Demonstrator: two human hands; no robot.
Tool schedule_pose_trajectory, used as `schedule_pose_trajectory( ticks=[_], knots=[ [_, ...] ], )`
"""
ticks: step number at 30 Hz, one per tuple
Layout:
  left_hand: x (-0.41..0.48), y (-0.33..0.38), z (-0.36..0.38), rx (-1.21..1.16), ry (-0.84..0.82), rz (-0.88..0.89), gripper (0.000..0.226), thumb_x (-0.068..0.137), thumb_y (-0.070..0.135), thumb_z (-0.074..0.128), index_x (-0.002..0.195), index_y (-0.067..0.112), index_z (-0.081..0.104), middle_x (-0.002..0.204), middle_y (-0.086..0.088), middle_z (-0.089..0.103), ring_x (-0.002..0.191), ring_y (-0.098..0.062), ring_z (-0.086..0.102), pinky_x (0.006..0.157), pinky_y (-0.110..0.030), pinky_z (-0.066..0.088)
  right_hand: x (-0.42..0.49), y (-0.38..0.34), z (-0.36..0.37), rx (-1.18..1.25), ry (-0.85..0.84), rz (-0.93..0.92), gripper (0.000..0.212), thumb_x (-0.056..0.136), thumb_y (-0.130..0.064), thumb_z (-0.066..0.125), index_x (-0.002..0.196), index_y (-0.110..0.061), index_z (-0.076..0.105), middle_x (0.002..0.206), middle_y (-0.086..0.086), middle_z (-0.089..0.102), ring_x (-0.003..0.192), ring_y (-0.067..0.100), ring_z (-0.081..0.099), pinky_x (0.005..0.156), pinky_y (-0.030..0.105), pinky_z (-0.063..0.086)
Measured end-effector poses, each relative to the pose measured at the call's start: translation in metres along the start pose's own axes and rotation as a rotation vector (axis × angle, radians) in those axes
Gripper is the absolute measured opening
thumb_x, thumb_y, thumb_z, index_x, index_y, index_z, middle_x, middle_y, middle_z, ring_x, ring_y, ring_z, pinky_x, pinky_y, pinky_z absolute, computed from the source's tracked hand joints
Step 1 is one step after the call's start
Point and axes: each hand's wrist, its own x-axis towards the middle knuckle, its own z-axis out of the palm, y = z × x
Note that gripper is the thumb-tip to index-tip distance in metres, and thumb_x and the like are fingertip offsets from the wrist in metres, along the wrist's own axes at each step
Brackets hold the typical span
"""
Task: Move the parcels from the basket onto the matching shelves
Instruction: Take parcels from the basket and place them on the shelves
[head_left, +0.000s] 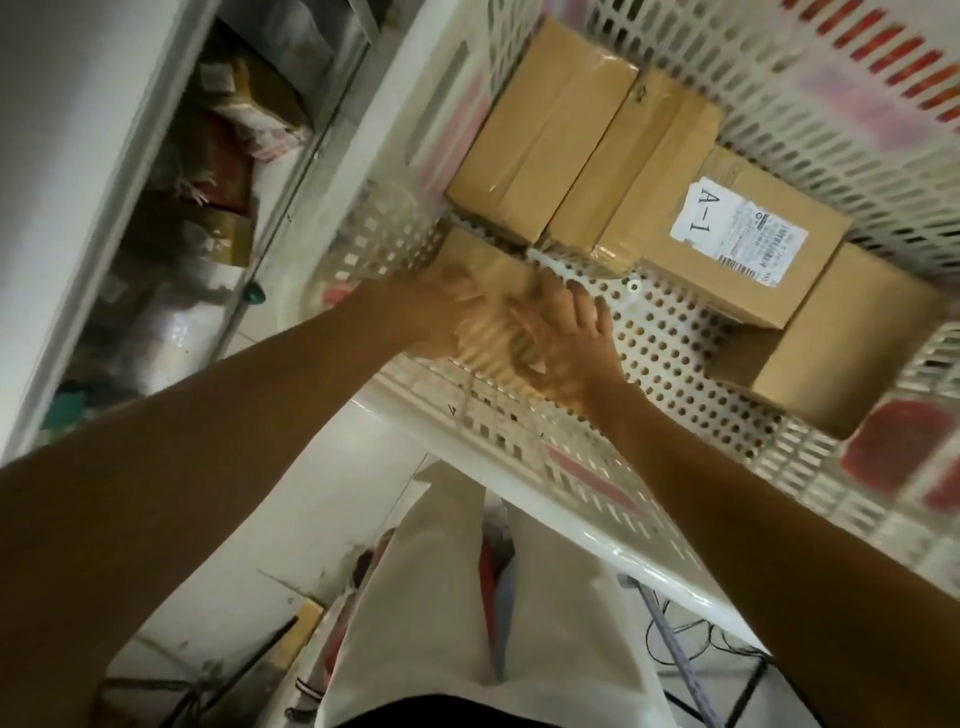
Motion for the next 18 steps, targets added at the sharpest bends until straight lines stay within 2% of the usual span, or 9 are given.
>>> schedule_pose_trajectory(
  ticks=[3, 5, 7, 9, 11, 13, 14, 16, 18],
  knots=[
    [0.006, 0.005, 0.003, 0.101, -0.082, 0.005, 0.064, 0.100, 0.034, 0.037, 0.152, 0.021, 0.004, 0.160, -0.006, -0.011, 0.146, -0.031, -0.010, 0.118, -0.051, 0.001, -0.016, 0.001, 0.004, 0.228, -0.038, 0.341, 0.098, 0.082, -0.048, 0.070, 0.152, -0.032, 0.003, 0.156, 0.016, 0.012, 0.135, 0.041, 0.030, 0.107, 0.056, 0.036],
    [0.014, 0.009, 0.006, 0.121, -0.123, 0.016, 0.064, 0.100, 0.035, 0.035, 0.152, 0.021, 0.000, 0.158, -0.008, -0.017, 0.144, -0.034, -0.015, 0.116, -0.050, -0.003, -0.019, -0.006, 0.010, 0.491, -0.085, 0.377, 0.098, 0.089, -0.037, 0.065, 0.153, -0.026, -0.008, 0.138, 0.024, 0.043, 0.106, 0.035, 0.059, 0.087, 0.047, 0.055],
    [0.018, 0.007, 0.009, 0.080, -0.115, -0.002, 0.065, 0.099, 0.035, 0.037, 0.152, 0.022, 0.001, 0.158, -0.009, -0.019, 0.144, -0.036, -0.014, 0.115, -0.051, -0.002, -0.012, -0.012, 0.016, 0.594, -0.072, 0.343, 0.099, 0.093, -0.027, 0.062, 0.152, -0.024, -0.018, 0.120, 0.025, 0.056, 0.081, 0.027, 0.064, 0.072, 0.039, 0.057],
    [0.019, 0.002, 0.017, 0.081, -0.012, -0.027, 0.065, 0.097, 0.034, 0.041, 0.152, 0.019, 0.010, 0.159, -0.012, -0.011, 0.145, -0.035, -0.009, 0.115, -0.055, 0.003, -0.001, -0.018, 0.017, 0.601, -0.062, 0.341, 0.100, 0.094, -0.021, 0.060, 0.150, -0.025, -0.023, 0.119, 0.027, 0.055, 0.074, 0.024, 0.061, 0.063, 0.032, 0.052],
    [0.020, -0.004, 0.019, 0.108, 0.072, -0.025, 0.063, 0.095, 0.034, 0.042, 0.152, 0.019, 0.017, 0.159, -0.013, -0.004, 0.145, -0.035, -0.004, 0.116, -0.057, 0.008, 0.007, -0.022, 0.015, 0.666, -0.047, 0.386, 0.098, 0.094, -0.017, 0.059, 0.150, -0.030, -0.019, 0.127, 0.027, 0.048, 0.085, 0.034, 0.062, 0.067, 0.037, 0.053],
    [0.021, -0.008, 0.013, 0.113, -0.021, -0.044, 0.062, 0.097, 0.041, 0.036, 0.152, 0.025, 0.012, 0.159, -0.008, -0.011, 0.145, -0.033, -0.010, 0.116, -0.055, 0.003, 0.006, -0.020, 0.010, 0.737, -0.070, 0.376, 0.094, 0.095, -0.020, 0.058, 0.151, -0.031, -0.017, 0.133, 0.028, 0.044, 0.097, 0.039, 0.062, 0.079, 0.045, 0.055],
    [0.020, -0.007, 0.008, 0.109, -0.064, -0.039, 0.061, 0.098, 0.044, 0.033, 0.152, 0.027, 0.009, 0.159, -0.006, -0.011, 0.145, -0.031, -0.010, 0.117, -0.053, 0.002, 0.003, -0.020, 0.009, 0.743, -0.108, 0.340, 0.095, 0.095, -0.020, 0.059, 0.151, -0.029, -0.017, 0.137, 0.028, 0.042, 0.099, 0.037, 0.062, 0.083, 0.044, 0.055],
    [0.014, 0.001, -0.001, 0.048, -0.017, 0.014, 0.054, 0.100, 0.040, 0.034, 0.149, 0.023, 0.023, 0.159, -0.006, 0.013, 0.144, -0.026, 0.013, 0.116, -0.041, 0.014, -0.008, -0.020, 0.004, 0.699, -0.164, 0.299, 0.092, 0.093, -0.023, 0.063, 0.154, -0.021, -0.006, 0.149, 0.021, 0.033, 0.117, 0.035, 0.054, 0.097, 0.040, 0.048],
    [0.000, 0.013, -0.010, -0.122, 0.037, 0.051, 0.042, 0.100, 0.028, 0.040, 0.141, 0.021, 0.040, 0.147, -0.005, 0.041, 0.129, -0.024, 0.041, 0.103, -0.033, 0.033, -0.022, -0.024, -0.009, 0.668, -0.142, 0.326, 0.078, 0.091, -0.030, 0.065, 0.153, -0.016, 0.019, 0.154, 0.013, 0.028, 0.136, 0.031, 0.038, 0.109, 0.038, 0.034]
  ],
)
